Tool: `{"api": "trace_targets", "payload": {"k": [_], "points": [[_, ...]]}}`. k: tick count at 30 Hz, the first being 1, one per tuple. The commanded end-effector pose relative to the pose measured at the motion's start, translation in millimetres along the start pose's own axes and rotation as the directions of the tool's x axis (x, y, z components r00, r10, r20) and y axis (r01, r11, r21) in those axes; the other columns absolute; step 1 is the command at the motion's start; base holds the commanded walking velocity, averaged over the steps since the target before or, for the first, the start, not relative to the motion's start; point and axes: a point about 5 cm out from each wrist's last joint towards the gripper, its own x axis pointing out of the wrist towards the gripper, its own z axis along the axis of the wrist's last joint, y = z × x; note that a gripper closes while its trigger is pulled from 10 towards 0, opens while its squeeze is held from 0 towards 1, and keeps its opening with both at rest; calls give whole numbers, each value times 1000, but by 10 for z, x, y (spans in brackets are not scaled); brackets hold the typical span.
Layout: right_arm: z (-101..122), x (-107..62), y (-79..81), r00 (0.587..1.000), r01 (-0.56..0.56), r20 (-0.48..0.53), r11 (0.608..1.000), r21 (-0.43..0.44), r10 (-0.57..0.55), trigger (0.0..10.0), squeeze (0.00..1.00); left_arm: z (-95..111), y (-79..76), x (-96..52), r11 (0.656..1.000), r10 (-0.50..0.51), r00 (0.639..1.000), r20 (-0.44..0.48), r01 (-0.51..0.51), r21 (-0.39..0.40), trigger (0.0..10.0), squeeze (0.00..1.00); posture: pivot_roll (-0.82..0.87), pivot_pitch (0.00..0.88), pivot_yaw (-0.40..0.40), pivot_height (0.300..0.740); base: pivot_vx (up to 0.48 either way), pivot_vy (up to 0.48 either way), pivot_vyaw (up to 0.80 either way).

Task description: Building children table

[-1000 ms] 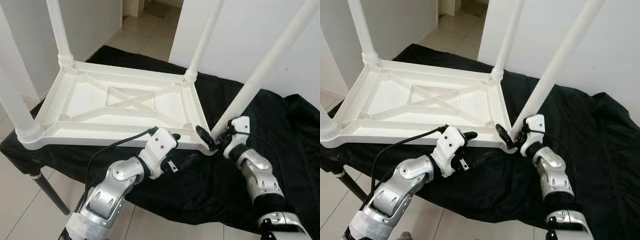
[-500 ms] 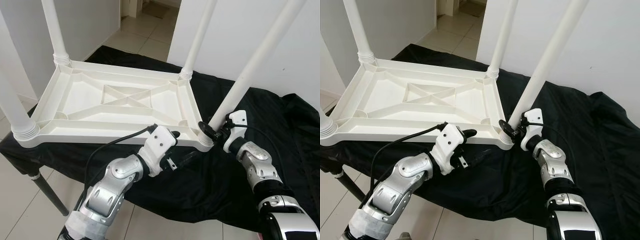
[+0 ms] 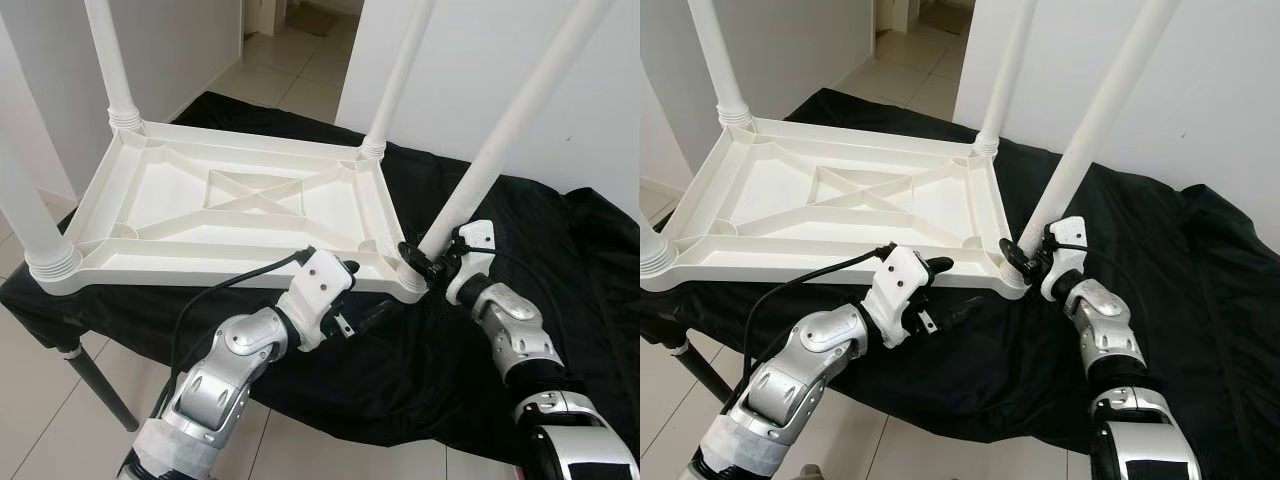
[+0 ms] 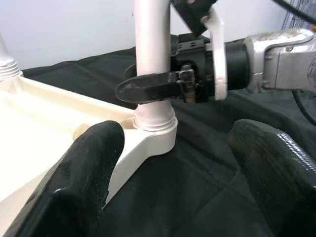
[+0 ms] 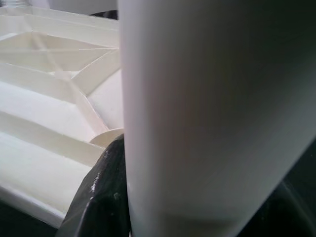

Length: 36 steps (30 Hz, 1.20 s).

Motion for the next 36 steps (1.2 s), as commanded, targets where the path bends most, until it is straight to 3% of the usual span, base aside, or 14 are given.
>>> {"api": "trace_targets", "payload": {"k": [1,2,4,5,7,8,10,11,16,17,23,32,33,36], "points": [[-111,-39,-39,997,44,-59,999,4,-44,10000,0,-2,0,31,1000,22,1000,0,-22,5,10000,0,67,0,-150,740,0,0,0],[-109,-6,-37,991,128,-52,992,10,-127,10000,0,-2,1,30,1000,22,1000,0,-22,5,10000,0,70,0,-154,740,0,0,0],[-109,-6,-37,991,128,-52,992,10,-127,10000,0,-2,1,30,1000,22,1000,0,-22,5,10000,0,70,0,-154,740,0,0,0],[-103,12,-30,973,229,-44,973,32,-227,10000,0,0,9,25,1000,29,1000,1,-29,4,10000,0,72,0,-157,740,0,0,0],[-103,12,-30,973,229,-44,973,32,-227,10000,0,0,9,25,1000,29,1000,1,-29,4,10000,0,72,0,-157,740,0,0,0],[-104,14,-8,944,330,-40,943,50,-328,10000,0,-1,11,17,999,35,999,2,-35,2,10000,0,73,0,-160,740,0,0,0],[-104,14,-8,944,330,-40,943,50,-328,10000,0,-1,11,17,999,35,999,2,-35,2,10000,0,73,0,-160,740,0,0,0],[-112,15,37,910,414,-43,908,62,-412,10000,0,-4,8,11,999,38,999,2,-38,-1,10000,0,66,0,-156,740,0,0,0],[-138,111,272,862,506,-49,859,74,-504,10000,0,-16,-23,29,1000,30,1000,2,-30,-9,10000,0,56,0,-150,740,0,0,0],[-127,156,337,831,556,-51,827,86,-554,10000,0,-16,-22,36,1000,25,1000,3,-25,-8,10000,0,51,0,-149,740,0,0,0],[-101,239,462,763,647,-74,754,118,-643,10000,0,-18,-6,40,1000,24,1000,3,-24,-6,10000,0,59,0,-158,740,0,0,0],[-63,237,562,768,639,-39,762,104,-639,10000,0,-39,-35,3,999,44,999,-1,-44,-14,10000,0,75,0,-178,740,0,0,0],[-47,229,576,776,628,-25,767,130,-631,10000,1000,-41,-44,-2,999,44,999,-1,-44,-16,10000,0,72,0,-178,740,0,0,0],[-20,215,583,786,611,2,778,148,-618,10000,1000,-45,-54,-7,999,43,999,-2,-43,-19,10000,0,71,0,-178,740,0,0,0]]}}
